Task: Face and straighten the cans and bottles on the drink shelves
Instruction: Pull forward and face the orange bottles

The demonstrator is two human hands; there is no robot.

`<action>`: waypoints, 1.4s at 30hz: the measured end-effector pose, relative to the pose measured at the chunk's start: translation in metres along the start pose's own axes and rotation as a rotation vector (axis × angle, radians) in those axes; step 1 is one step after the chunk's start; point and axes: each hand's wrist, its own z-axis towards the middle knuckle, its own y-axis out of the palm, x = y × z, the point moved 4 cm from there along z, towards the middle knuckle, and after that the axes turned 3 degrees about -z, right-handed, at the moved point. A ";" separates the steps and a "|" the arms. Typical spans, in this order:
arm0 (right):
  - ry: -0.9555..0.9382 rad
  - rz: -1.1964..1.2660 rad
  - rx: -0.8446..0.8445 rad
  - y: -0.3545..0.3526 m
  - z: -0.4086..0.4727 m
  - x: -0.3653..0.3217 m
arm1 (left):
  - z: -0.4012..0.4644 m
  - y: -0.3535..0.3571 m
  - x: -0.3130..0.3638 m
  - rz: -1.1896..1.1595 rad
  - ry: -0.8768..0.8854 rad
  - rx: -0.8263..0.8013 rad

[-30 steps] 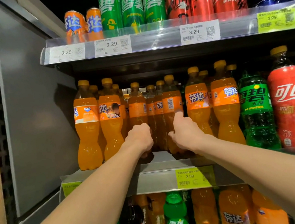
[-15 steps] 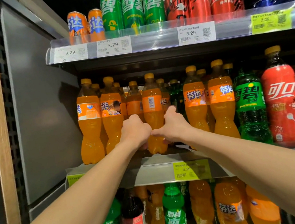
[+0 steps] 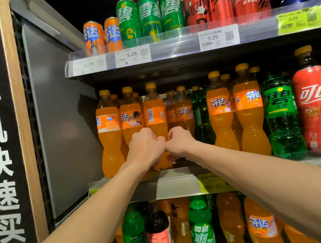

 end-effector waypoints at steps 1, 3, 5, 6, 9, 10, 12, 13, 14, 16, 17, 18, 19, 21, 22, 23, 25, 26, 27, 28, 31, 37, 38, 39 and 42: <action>0.000 0.004 -0.002 0.000 -0.001 -0.001 | -0.001 0.000 0.000 -0.001 0.001 0.002; -0.005 0.001 -0.039 -0.001 -0.002 -0.002 | -0.001 0.000 0.000 -0.014 0.008 0.012; -0.016 -0.002 -0.147 -0.005 -0.004 -0.003 | 0.000 0.002 0.004 -0.047 0.032 0.029; -0.026 -0.002 -0.202 -0.007 -0.005 -0.002 | 0.002 0.004 0.007 -0.066 0.046 0.034; -0.015 0.005 -0.138 -0.017 -0.005 0.004 | 0.006 0.011 0.019 -0.128 0.080 0.035; 0.003 -0.038 -0.044 -0.020 -0.001 0.008 | 0.006 0.014 0.023 -0.148 0.088 0.025; 0.027 -0.216 0.085 -0.025 0.011 0.015 | 0.005 0.022 0.028 -0.175 0.098 0.001; 0.034 -0.315 0.078 -0.023 0.016 0.017 | 0.004 0.025 0.029 -0.182 0.103 -0.006; 0.042 -0.393 0.045 -0.021 0.021 0.019 | 0.003 0.028 0.029 -0.182 0.108 -0.009; 0.068 -0.462 -0.041 -0.016 0.029 0.024 | 0.005 0.030 0.026 -0.181 0.115 -0.014; 0.074 -0.494 -0.078 -0.014 0.031 0.026 | 0.007 0.030 0.024 -0.187 0.114 -0.019; 0.078 -0.532 -0.109 -0.012 0.033 0.027 | 0.008 0.030 0.024 -0.196 0.113 -0.025; 0.078 -0.560 -0.124 -0.010 0.034 0.029 | 0.010 0.029 0.023 -0.201 0.110 -0.024; 0.090 -0.606 -0.106 -0.009 0.037 0.032 | 0.011 0.028 0.022 -0.199 0.107 -0.017; 0.091 -0.628 -0.084 -0.009 0.039 0.034 | 0.010 0.028 0.021 -0.194 0.106 -0.019; 0.084 -0.643 -0.058 -0.010 0.040 0.035 | 0.010 0.029 0.021 -0.188 0.106 -0.026; 0.060 -0.645 -0.044 -0.009 0.040 0.036 | 0.009 0.030 0.018 -0.180 0.103 -0.045; 0.033 -0.645 -0.050 -0.008 0.042 0.036 | 0.009 0.030 0.016 -0.180 0.099 -0.050; -0.005 -0.649 -0.056 -0.006 0.043 0.034 | 0.009 0.030 0.015 -0.178 0.097 -0.052; -0.042 -0.661 -0.067 -0.004 0.044 0.032 | 0.009 0.030 0.014 -0.171 0.097 -0.054; -0.129 -0.701 -0.121 0.003 0.043 0.027 | 0.009 0.031 0.015 -0.148 0.096 -0.056; -0.158 -0.574 -0.150 -0.011 0.020 0.022 | 0.005 0.031 0.019 -0.161 0.086 -0.066; -0.145 -0.504 -0.104 -0.019 0.011 0.021 | 0.004 0.031 0.022 -0.181 0.086 -0.068; -0.135 -0.429 -0.040 -0.029 0.001 0.019 | 0.002 0.032 0.026 -0.203 0.084 -0.074; -0.128 -0.295 0.159 -0.061 -0.028 0.016 | -0.002 0.038 0.038 -0.296 0.077 -0.067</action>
